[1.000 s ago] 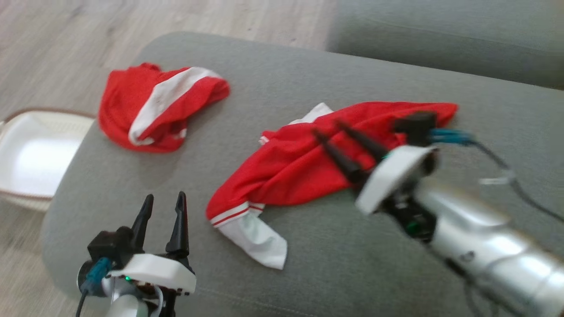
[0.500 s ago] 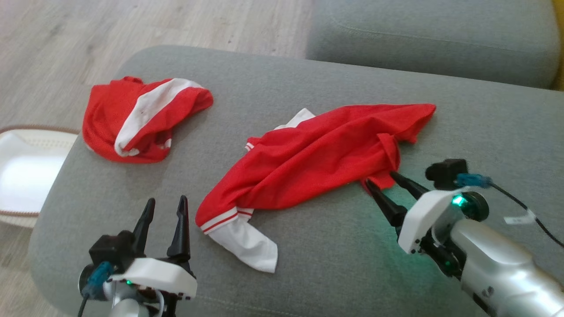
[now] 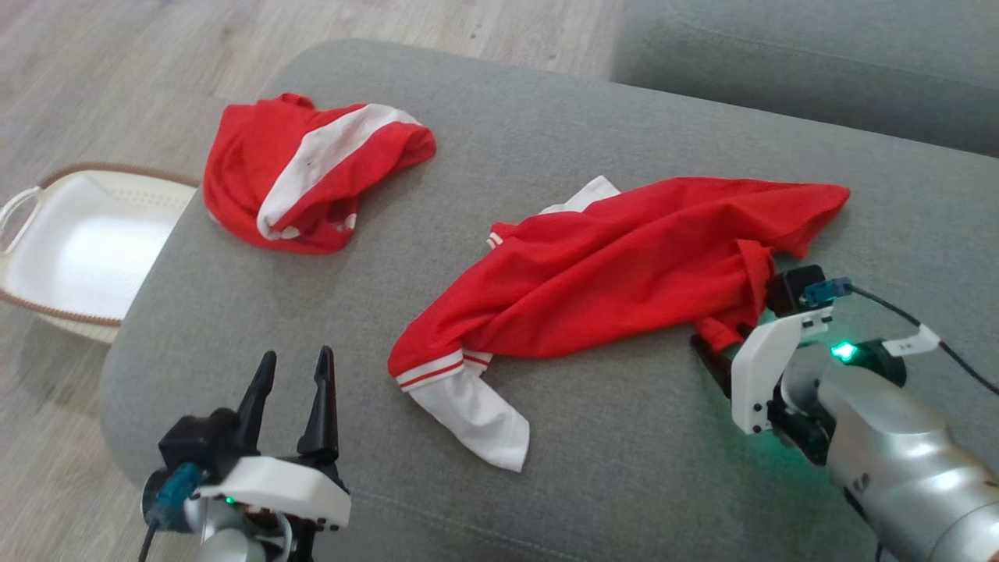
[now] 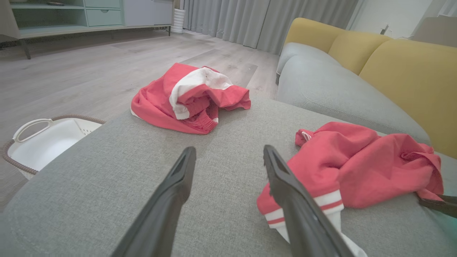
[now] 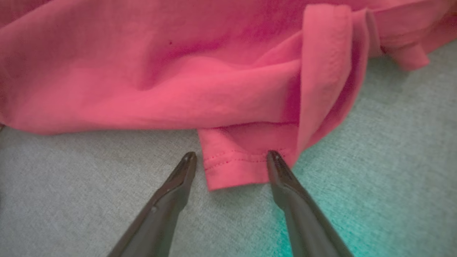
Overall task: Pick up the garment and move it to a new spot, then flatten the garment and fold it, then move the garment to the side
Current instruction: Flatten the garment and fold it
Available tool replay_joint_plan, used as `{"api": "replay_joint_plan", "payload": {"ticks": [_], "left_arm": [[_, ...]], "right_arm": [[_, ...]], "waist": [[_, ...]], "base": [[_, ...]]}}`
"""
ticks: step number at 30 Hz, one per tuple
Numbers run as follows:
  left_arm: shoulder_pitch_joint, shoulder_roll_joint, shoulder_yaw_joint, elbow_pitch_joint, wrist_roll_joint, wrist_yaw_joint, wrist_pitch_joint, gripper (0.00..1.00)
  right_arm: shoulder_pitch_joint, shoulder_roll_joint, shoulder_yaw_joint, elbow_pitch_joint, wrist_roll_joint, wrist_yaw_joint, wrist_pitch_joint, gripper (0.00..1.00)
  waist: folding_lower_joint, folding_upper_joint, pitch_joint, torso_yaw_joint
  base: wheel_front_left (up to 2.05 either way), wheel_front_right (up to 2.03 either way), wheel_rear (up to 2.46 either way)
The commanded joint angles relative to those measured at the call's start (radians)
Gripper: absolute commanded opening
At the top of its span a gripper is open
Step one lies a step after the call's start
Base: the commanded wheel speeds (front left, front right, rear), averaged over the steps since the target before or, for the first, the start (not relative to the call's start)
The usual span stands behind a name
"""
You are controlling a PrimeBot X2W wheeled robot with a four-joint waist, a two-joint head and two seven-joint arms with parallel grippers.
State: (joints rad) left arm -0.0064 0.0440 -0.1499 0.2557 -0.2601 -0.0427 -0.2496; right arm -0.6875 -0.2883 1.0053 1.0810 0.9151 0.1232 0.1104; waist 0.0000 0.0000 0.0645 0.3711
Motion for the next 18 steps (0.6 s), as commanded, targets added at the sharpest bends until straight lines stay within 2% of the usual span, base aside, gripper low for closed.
{"api": "replay_joint_plan", "payload": {"ticks": [1, 2, 3, 4, 6, 10, 14, 15, 16, 18], "left_arm": [[-0.048, 0.006, 0.029, -0.033, -0.007, 0.006, -0.012, 1.00], [-0.049, 0.006, 0.030, -0.034, -0.007, 0.006, -0.012, 1.00], [-0.049, 0.006, 0.030, -0.034, -0.008, 0.007, -0.012, 1.00], [-0.050, 0.006, 0.030, -0.035, -0.008, 0.007, -0.012, 1.00], [-0.051, 0.006, 0.032, -0.037, -0.009, 0.009, -0.012, 1.00], [-0.048, 0.006, 0.036, -0.038, -0.004, 0.012, -0.012, 1.00], [-0.039, 0.006, 0.044, -0.034, 0.002, 0.011, -0.012, 1.00], [-0.035, 0.006, 0.048, -0.033, 0.004, 0.010, -0.012, 1.00], [-0.028, 0.007, 0.057, -0.031, 0.008, 0.007, -0.012, 1.00], [-0.020, 0.009, 0.065, -0.030, 0.012, 0.005, -0.012, 1.00]], "right_arm": [[-0.015, 0.000, 0.004, -0.001, -0.002, 0.008, 0.007, 1.00], [-0.015, 0.001, 0.003, 0.007, -0.001, 0.008, 0.013, 0.94], [-0.014, 0.002, 0.001, 0.015, 0.001, 0.008, 0.017, 0.78], [-0.011, 0.002, 0.003, 0.020, 0.003, 0.008, 0.024, 0.49], [-0.009, 0.000, 0.005, 0.019, 0.007, 0.008, 0.027, 0.00], [-0.008, -0.007, 0.011, 0.000, 0.019, 0.008, 0.042, 0.00], [-0.006, -0.044, 0.029, -0.096, 0.036, 0.008, 0.056, 0.00], [-0.004, -0.064, 0.034, -0.132, 0.046, 0.008, 0.069, 0.00], [0.003, -0.117, 0.050, -0.216, 0.064, 0.008, 0.103, 0.00], [0.017, -0.182, 0.056, -0.301, 0.093, 0.008, 0.148, 0.00]], "waist": [[0.0000, 0.0000, 0.007, 0.007], [0.0000, 0.0000, 0.010, 0.010], [0.0000, 0.0000, 0.012, 0.011], [0.0000, 0.0000, 0.014, 0.012], [0.0000, 0.0000, 0.016, 0.010], [0.0000, 0.0000, 0.011, -0.011], [0.0000, 0.0000, -0.011, -0.048], [0.0000, 0.0000, -0.019, -0.060], [0.0000, 0.0000, -0.033, -0.086], [0.0000, 0.0000, -0.047, -0.113]], "base": [[0.00, 0.00, 0.00], [0.00, 0.00, 0.00], [0.00, 0.00, 0.00], [0.00, 0.00, 0.00], [0.00, 0.00, 0.00], [0.00, 0.00, 0.00], [0.00, 0.00, 0.00], [0.00, 0.00, 0.00], [0.00, 0.00, 0.00], [0.00, 0.00, 0.00]]}}
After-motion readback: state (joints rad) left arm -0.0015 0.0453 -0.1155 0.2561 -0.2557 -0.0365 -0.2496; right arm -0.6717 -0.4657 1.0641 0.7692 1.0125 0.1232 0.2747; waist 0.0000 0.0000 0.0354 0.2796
